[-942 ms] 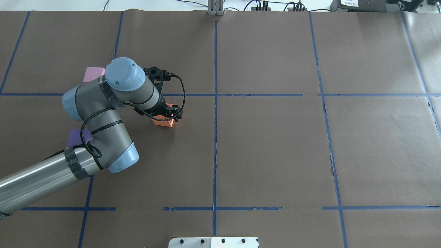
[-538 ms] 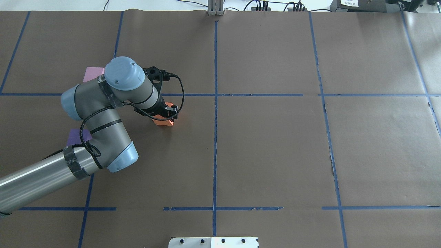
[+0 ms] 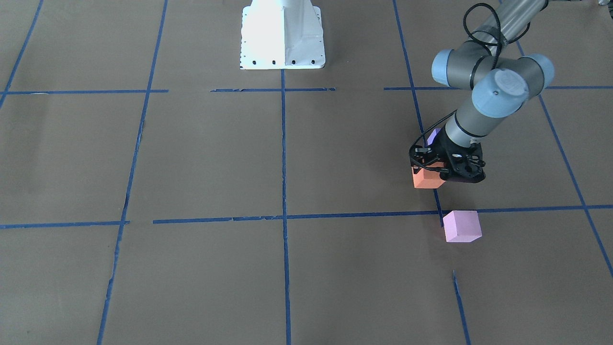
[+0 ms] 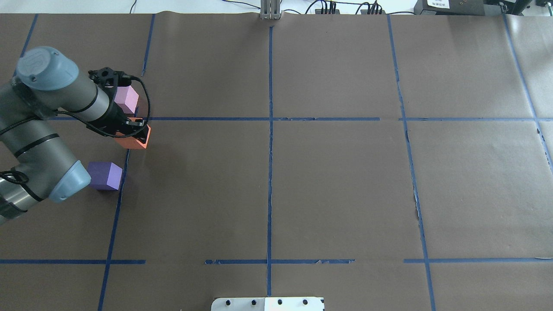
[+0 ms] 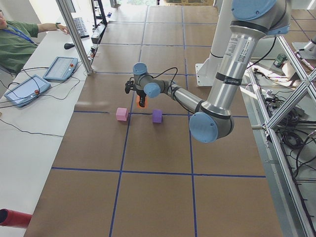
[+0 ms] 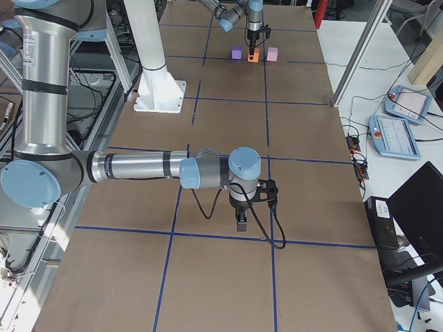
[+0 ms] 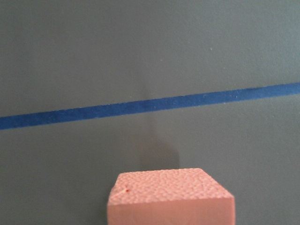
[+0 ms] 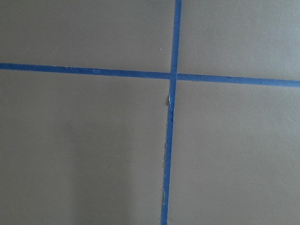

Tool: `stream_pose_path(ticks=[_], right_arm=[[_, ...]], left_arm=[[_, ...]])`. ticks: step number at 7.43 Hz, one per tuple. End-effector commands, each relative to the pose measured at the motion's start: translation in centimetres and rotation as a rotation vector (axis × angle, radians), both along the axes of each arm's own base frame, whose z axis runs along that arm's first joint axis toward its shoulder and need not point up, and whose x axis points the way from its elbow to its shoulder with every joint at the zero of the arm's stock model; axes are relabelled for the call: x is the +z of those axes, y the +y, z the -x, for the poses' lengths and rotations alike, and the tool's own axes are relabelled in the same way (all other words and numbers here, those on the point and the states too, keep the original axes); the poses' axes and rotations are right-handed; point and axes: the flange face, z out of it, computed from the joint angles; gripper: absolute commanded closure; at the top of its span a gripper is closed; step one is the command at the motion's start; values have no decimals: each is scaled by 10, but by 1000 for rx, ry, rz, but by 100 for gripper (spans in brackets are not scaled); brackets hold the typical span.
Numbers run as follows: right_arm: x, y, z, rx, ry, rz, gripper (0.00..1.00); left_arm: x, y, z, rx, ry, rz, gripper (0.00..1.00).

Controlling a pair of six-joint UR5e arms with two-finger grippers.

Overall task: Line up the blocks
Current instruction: 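Carry the orange cube between the pink and purple cubes and lower it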

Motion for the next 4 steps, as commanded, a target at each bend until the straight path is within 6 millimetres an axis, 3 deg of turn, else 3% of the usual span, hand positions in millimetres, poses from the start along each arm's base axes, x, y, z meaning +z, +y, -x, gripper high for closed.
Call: stream_pose_path(ticks=[1, 2, 4], right_arm=[[0, 0, 0, 0, 0, 0, 0], [0, 0, 0, 0, 0, 0, 0], [0, 0, 0, 0, 0, 0, 0]], left_arm=[[35, 2, 14, 22, -31, 21, 90], [38, 2, 11, 22, -35, 26, 85], [50, -2, 4, 25, -54, 47, 59]])
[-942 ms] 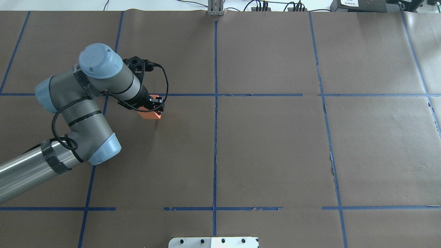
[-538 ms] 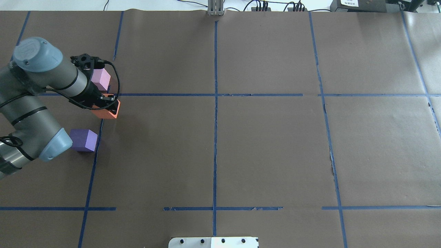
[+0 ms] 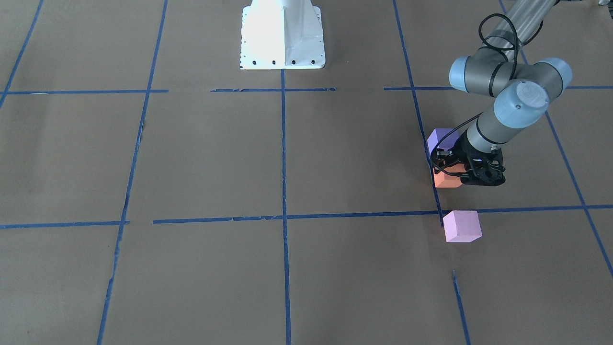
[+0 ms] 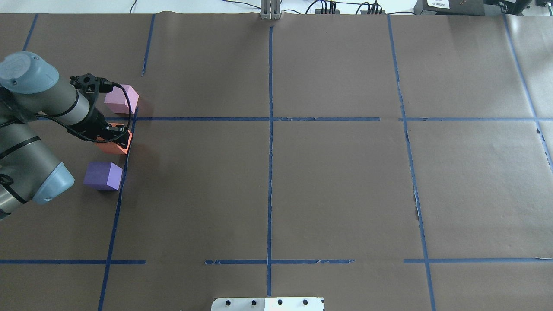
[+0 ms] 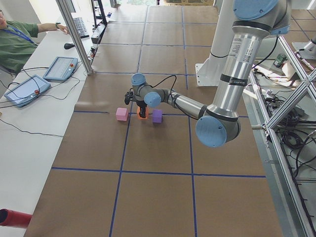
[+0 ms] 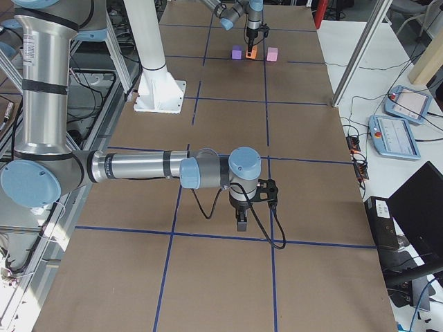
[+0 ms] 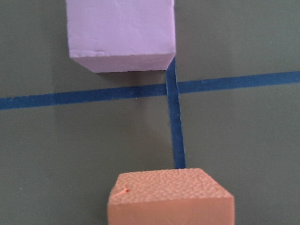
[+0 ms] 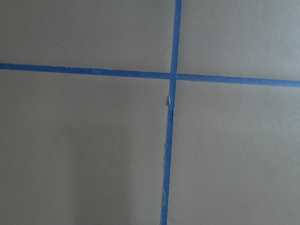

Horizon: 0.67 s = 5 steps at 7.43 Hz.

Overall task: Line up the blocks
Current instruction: 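Carry the orange cube between the pink and purple cubes and lower it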

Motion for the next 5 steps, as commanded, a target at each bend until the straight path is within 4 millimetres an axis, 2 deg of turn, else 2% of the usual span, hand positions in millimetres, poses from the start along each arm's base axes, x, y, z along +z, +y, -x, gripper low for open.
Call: stream_pose_path(ticks=[1, 2, 3, 4, 5], right_arm=[[0, 0, 0, 0, 0, 0, 0], [0, 0, 0, 0, 0, 0, 0], [0, 0, 0, 0, 0, 0, 0], [0, 0, 0, 0, 0, 0, 0], [-1, 0, 0, 0, 0, -2, 0]], left_arm=[[8, -2, -2, -1, -12, 13, 34], [7, -3, -1, -2, -10, 10, 0], [5, -5, 4, -7, -7, 5, 0], [-2, -18, 26, -40, 0, -6, 0], [-20, -28, 58, -68, 49, -4, 0]])
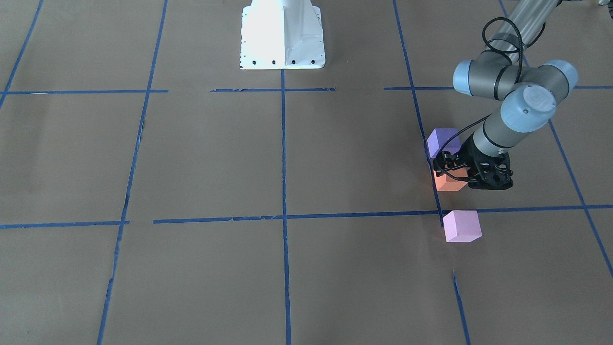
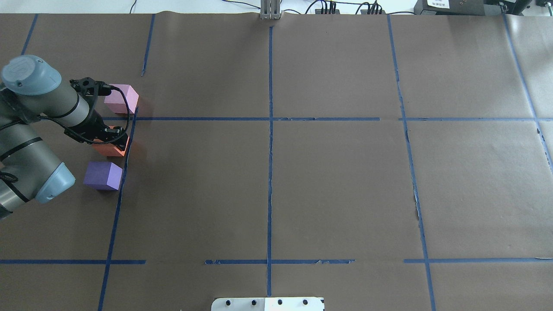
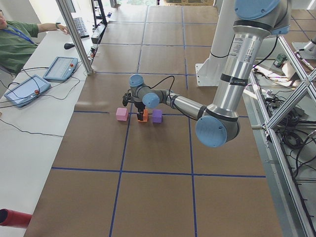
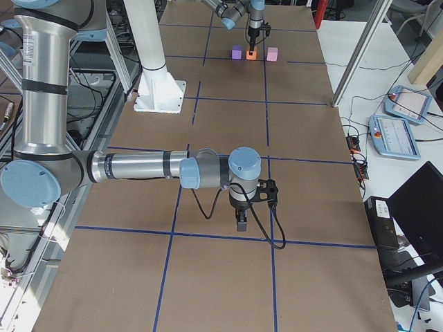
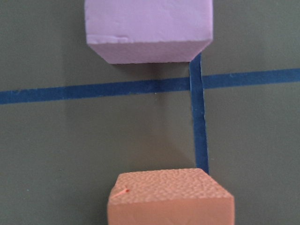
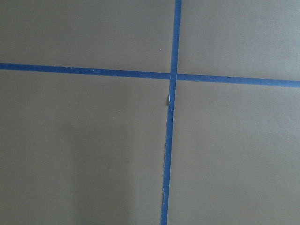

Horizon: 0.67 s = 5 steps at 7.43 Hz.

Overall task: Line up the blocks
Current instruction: 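Carry the orange cube between the pink and purple cubes and lower it, then open the left gripper and raise it away from the cubes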

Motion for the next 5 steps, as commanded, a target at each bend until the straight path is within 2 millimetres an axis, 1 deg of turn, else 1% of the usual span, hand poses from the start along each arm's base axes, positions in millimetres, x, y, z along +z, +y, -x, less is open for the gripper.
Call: stream_pose_path(ticks=[1, 2, 3, 4, 5], right_arm=[[0, 0, 0, 0, 0, 0, 0], [0, 0, 0, 0, 0, 0, 0], [0, 0, 0, 0, 0, 0, 0], [0, 0, 0, 0, 0, 0, 0], [0, 0, 0, 0, 0, 0, 0]], left_arm=[[-24, -25, 72, -84, 64, -11, 0], [-21, -34, 97, -77, 58, -61, 0], [12, -39, 153, -36, 21, -127, 0], [46, -34, 206, 41, -5, -198, 0], [102, -28, 281, 68, -51, -242, 0]])
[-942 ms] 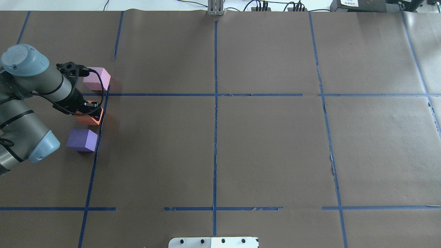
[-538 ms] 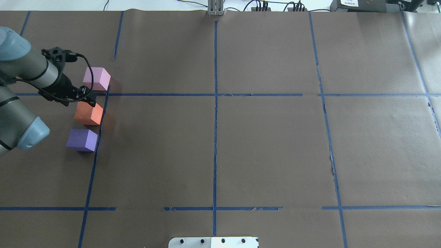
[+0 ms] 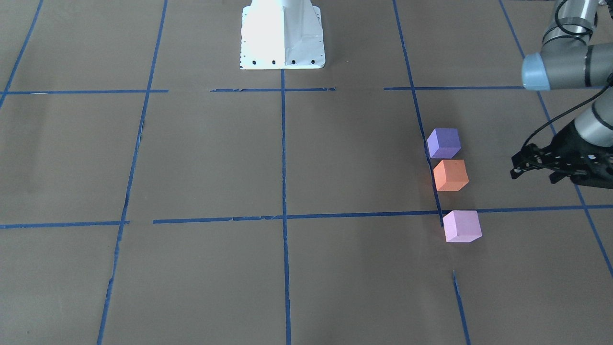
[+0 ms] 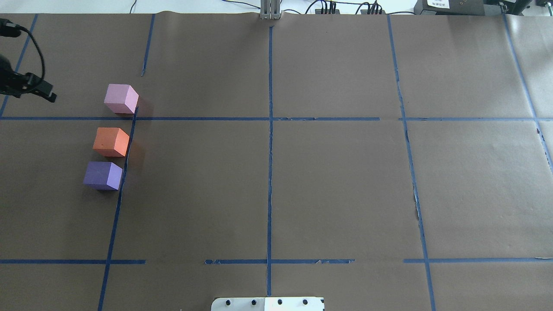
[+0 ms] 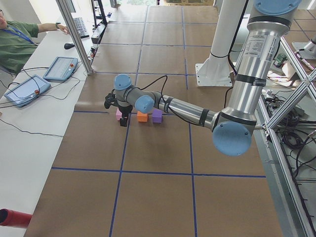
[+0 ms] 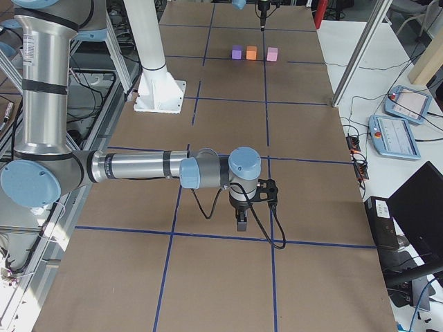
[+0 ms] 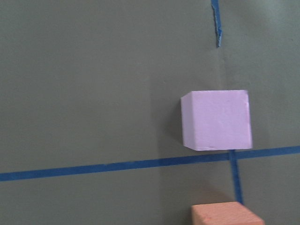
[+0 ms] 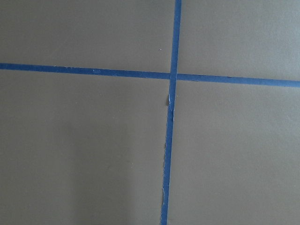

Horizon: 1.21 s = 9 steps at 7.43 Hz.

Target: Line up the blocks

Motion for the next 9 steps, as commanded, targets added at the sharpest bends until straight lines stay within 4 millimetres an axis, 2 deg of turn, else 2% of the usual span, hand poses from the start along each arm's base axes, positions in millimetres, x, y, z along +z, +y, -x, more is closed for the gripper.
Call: stream_pose_path(ticks=[1, 2, 4, 6, 9], right_arm=[[0, 0, 0, 0, 0, 0, 0], [0, 0, 0, 0, 0, 0, 0], [0, 0, 0, 0, 0, 0, 0], [0, 0, 0, 0, 0, 0, 0], [0, 0, 0, 0, 0, 0, 0]], left_arm=[[103, 21, 133, 66, -80, -75, 0], [140, 41, 161, 39, -94, -27, 0], [144, 44, 169, 30, -91, -10, 0], [140, 42, 167, 36, -37, 64, 0], [137, 40, 166, 35, -42, 47, 0]])
